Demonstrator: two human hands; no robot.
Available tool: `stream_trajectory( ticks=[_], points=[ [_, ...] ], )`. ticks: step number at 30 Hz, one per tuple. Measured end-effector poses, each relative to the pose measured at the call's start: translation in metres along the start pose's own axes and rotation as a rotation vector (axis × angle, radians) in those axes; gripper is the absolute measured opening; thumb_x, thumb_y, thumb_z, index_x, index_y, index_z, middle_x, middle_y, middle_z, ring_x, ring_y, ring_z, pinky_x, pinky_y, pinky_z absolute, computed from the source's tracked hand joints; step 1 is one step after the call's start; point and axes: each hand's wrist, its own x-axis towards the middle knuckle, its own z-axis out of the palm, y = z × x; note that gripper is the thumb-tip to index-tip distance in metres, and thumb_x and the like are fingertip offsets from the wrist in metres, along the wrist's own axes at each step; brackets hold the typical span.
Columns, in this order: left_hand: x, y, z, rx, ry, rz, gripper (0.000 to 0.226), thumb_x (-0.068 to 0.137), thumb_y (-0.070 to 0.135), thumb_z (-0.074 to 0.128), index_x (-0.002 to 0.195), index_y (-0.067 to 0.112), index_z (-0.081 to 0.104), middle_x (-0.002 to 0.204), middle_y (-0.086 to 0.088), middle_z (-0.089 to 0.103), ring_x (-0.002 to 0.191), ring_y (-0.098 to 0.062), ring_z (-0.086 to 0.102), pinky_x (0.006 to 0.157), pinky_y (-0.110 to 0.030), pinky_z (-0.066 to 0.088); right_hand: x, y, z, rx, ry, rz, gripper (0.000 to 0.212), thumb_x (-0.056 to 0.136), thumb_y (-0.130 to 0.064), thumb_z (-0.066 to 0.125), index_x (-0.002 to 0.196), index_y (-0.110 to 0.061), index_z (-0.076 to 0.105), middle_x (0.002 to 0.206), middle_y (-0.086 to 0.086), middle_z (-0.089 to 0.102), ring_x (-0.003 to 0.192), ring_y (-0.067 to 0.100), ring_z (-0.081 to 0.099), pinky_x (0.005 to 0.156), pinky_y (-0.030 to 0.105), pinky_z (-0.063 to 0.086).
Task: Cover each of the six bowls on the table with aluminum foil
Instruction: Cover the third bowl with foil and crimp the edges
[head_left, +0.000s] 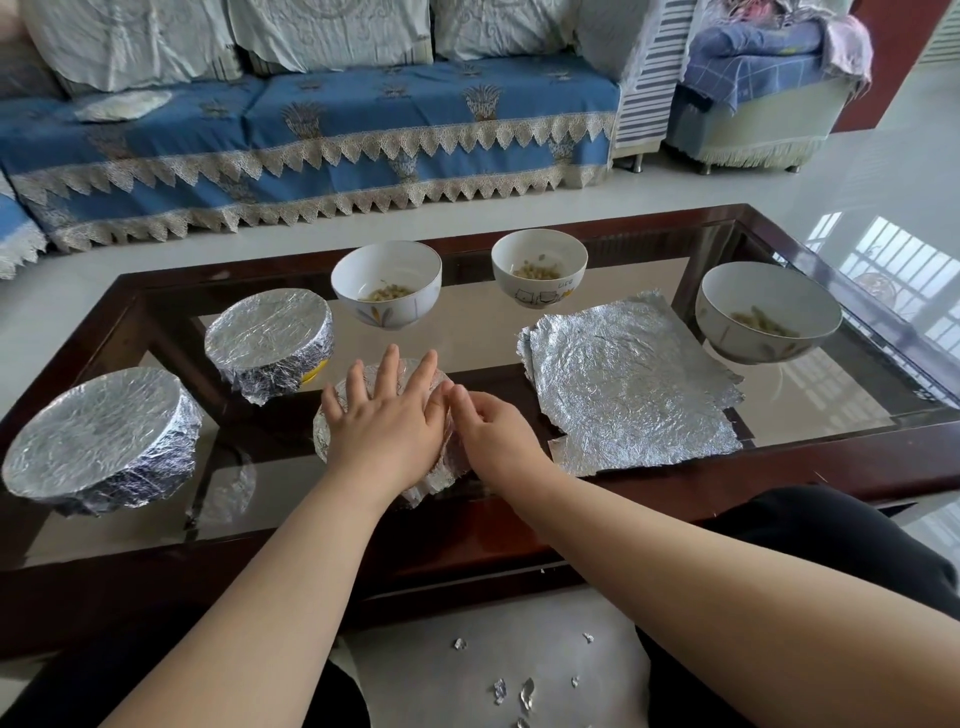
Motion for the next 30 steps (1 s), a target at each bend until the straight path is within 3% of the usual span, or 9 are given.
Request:
stream_trajectory(
  ticks=[5,10,12,14,15,20,23,28,30],
  points=[
    [-0.001,0.001,-0.001,-0.012,0.001,-0.011,0.053,0.103,0.051,0.009,0.155,0.048,0.001,0.167,0.005,-0.004,0.152,-0.032,-0.001,0.12,-0.055,0.002,-0.001,-0.003,0.003,-0.049,-0.052,-0.001,0.053,0.103,-0.045,0.032,0.083,-0.004,0.059,0.057,-0.007,0.042,0.052,0.007,0.038,0.054,0.024,0.03],
    [0.0,0.003,-0.003,-0.062,-0.03,-0.041,0.054,0.101,0.057,0.004,0.155,0.049,-0.003,0.167,0.007,-0.005,0.152,-0.031,-0.004,0.12,-0.055,-0.003,0.007,0.002,0.004,-0.016,-0.035,0.056,0.044,0.103,-0.033,0.037,0.062,-0.018,0.039,0.059,-0.004,0.038,0.053,0.009,0.033,0.051,0.023,0.026],
    [-0.001,0.005,-0.007,-0.074,-0.051,-0.051,0.056,0.1,0.061,0.003,0.154,0.049,-0.008,0.167,0.006,-0.004,0.153,-0.031,-0.004,0.119,-0.054,-0.002,0.013,0.003,0.003,0.007,-0.022,0.097,0.025,0.1,-0.037,0.043,0.085,-0.022,0.056,0.083,-0.003,0.056,0.074,0.008,0.052,0.067,0.02,0.039],
    [-0.002,0.003,-0.014,-0.076,-0.08,-0.052,0.06,0.097,0.067,0.002,0.154,0.05,-0.008,0.167,0.006,-0.003,0.152,-0.031,-0.001,0.119,-0.054,0.003,0.016,-0.002,-0.004,0.034,-0.005,0.161,0.046,0.098,-0.041,0.048,0.133,-0.012,0.047,0.125,0.007,0.057,0.116,0.019,0.055,0.094,0.027,0.039],
    [-0.004,0.001,-0.017,-0.065,-0.087,-0.049,0.063,0.094,0.07,0.001,0.154,0.05,-0.007,0.167,0.006,-0.002,0.152,-0.031,0.003,0.117,-0.054,0.008,0.019,-0.003,-0.008,0.051,-0.006,0.175,0.056,0.097,-0.042,0.051,0.141,-0.009,0.038,0.132,0.009,0.054,0.122,0.023,0.052,0.097,0.028,0.037],
    [-0.019,-0.002,-0.023,0.104,-0.063,-0.046,0.081,0.081,0.078,-0.006,0.155,0.046,-0.006,0.167,-0.004,0.009,0.145,-0.037,0.019,0.109,-0.051,0.024,0.035,-0.005,-0.018,-0.018,-0.009,0.153,0.049,0.092,-0.048,0.055,0.119,-0.006,0.054,0.103,0.009,0.066,0.095,0.026,0.064,0.091,0.042,0.051],
    [-0.024,-0.001,-0.017,0.2,-0.032,-0.03,0.088,0.077,0.082,-0.007,0.156,0.043,-0.006,0.166,-0.01,0.009,0.149,-0.038,0.008,0.115,-0.058,0.013,0.033,-0.004,-0.023,-0.04,-0.072,0.135,0.05,0.099,-0.045,0.044,0.108,0.0,0.062,0.077,0.005,0.06,0.071,0.02,0.055,0.072,0.032,0.045],
    [-0.018,-0.005,-0.009,0.124,-0.02,0.102,0.088,0.077,0.079,-0.008,0.157,0.042,-0.005,0.166,-0.004,-0.013,0.151,-0.032,-0.016,0.12,-0.058,-0.007,0.025,0.0,-0.033,0.236,-0.177,0.271,0.043,0.103,-0.043,0.035,0.099,-0.018,0.07,0.111,0.02,0.065,0.101,0.033,0.063,0.082,0.032,0.05],
    [-0.016,-0.006,-0.008,0.065,-0.05,0.119,0.083,0.08,0.076,-0.006,0.156,0.044,-0.006,0.166,-0.001,-0.015,0.152,-0.03,-0.014,0.121,-0.055,-0.005,0.024,0.0,-0.039,0.359,-0.264,0.368,0.05,0.1,-0.052,0.034,0.104,-0.02,0.072,0.106,0.017,0.064,0.095,0.031,0.062,0.084,0.037,0.052]
  ],
)
